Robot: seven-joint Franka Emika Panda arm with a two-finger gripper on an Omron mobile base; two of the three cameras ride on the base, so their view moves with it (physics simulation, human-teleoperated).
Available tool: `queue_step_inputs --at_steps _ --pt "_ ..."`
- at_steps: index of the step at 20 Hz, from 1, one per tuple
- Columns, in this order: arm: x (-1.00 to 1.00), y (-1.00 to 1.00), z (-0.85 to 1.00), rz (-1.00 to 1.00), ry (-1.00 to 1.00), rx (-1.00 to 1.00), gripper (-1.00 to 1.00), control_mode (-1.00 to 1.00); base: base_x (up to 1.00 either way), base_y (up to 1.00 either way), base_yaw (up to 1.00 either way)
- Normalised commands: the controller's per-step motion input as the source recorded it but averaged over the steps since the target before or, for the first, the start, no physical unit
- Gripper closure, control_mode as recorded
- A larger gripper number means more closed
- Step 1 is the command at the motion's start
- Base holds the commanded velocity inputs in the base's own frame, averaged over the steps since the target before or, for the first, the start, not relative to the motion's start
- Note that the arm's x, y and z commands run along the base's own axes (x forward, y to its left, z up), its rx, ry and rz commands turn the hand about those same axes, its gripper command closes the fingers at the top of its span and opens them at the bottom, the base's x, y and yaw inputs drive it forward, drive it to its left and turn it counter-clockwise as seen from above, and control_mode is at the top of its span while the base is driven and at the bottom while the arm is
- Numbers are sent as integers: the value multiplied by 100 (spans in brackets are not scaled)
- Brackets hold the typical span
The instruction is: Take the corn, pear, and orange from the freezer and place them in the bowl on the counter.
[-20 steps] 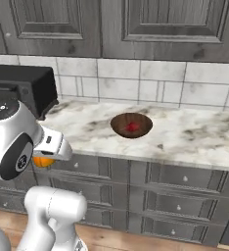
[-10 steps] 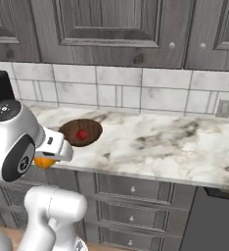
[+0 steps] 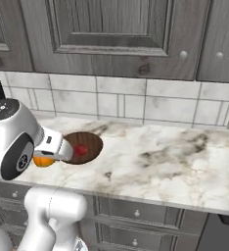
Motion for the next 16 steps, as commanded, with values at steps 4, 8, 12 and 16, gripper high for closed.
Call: queue_step_inputs --at_steps 4,8,12,16 --pt "0 0 0 0 0 0 100 100 59 14 0" --pt "0 0 0 0 0 0 100 100 60 1 0" --pt "16 0 -4 0 0 0 100 -100 42 0 0" --pt "87 13 -27 0 0 0 100 -100 0 0 0"
